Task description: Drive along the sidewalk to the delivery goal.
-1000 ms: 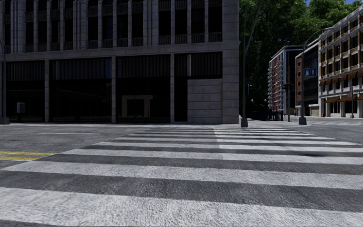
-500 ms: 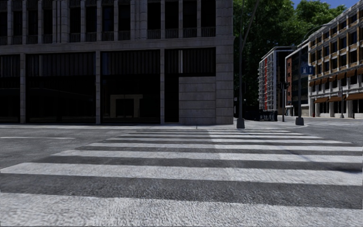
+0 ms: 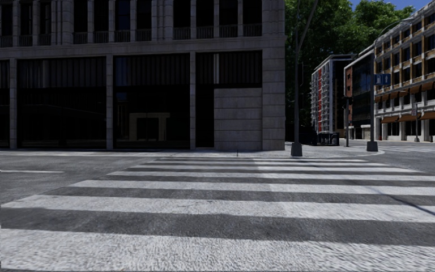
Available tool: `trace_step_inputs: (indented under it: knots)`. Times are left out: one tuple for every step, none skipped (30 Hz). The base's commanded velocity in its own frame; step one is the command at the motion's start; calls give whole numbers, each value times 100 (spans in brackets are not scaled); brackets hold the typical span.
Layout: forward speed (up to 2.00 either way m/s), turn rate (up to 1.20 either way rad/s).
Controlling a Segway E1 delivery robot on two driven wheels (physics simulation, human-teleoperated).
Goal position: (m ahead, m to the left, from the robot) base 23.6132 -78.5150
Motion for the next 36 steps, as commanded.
trace_step_inputs:
  knots:
    - [200,0]
    - [200,0]
    - [200,0]
    - [200,0]
    - [200,0]
    - [200,0]
    - [200,0]
    - [200,0]
    - [200,0]
    - [200,0]
    - [200,0]
    - [200,0]
    - [200,0]
    - [200,0]
    - [200,0]
    - [200,0]
    - [200,0]
    - [200,0]
    - [200,0]
    - [200,0]
    - [200,0]
    - [200,0]
    - [200,0]
    - [200,0]
    - [200,0]
    - [200,0]
    - [200,0]
    - [200,0]
    - [200,0]
    - [200,0]
    - [200,0]
    - [200,0]
    - [200,0]
    - [200,0]
    - [200,0]
    - [200,0]
